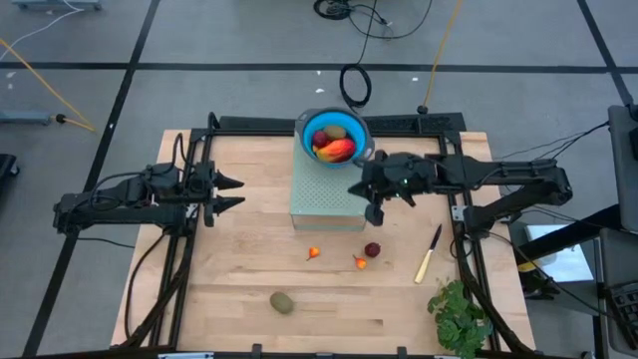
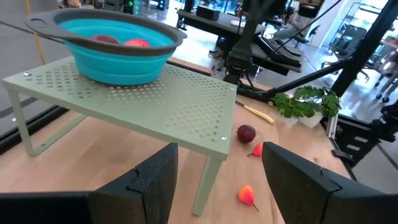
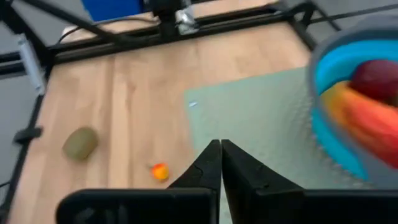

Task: Pick & Place Fruit
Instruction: Put the pomegranate into the blue strainer bowl on the shelf

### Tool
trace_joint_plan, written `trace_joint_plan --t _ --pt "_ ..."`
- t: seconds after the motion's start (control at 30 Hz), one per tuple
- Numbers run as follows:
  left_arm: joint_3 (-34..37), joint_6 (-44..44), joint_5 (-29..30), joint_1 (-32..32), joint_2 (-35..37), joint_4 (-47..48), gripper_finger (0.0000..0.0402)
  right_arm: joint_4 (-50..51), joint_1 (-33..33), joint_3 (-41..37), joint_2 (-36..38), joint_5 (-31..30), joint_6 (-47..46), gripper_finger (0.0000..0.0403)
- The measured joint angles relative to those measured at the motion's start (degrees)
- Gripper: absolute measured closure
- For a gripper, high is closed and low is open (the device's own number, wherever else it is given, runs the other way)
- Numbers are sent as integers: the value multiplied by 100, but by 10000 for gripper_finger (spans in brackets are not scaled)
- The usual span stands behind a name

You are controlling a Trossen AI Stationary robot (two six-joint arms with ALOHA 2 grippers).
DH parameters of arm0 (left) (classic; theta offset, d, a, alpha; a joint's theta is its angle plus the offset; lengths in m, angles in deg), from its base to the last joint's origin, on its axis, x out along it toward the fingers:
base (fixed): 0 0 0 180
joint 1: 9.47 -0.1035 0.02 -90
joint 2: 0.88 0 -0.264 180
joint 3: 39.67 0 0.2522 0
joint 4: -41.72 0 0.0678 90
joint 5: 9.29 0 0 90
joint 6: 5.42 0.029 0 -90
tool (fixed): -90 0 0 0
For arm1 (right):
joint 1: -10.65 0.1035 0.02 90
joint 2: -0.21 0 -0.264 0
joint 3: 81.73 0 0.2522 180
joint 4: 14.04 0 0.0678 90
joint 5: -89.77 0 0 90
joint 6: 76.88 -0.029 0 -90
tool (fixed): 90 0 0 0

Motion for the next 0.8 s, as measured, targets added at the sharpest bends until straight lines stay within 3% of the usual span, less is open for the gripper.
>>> trace_joint_plan --t 0.33,0.8 --pt "0 -22 -372 0 0 0 167 325 882 0 10 15 -506 402" --pt "0 -244 -397 -2 0 0 167 1280 1935 0 10 37 -1587 402"
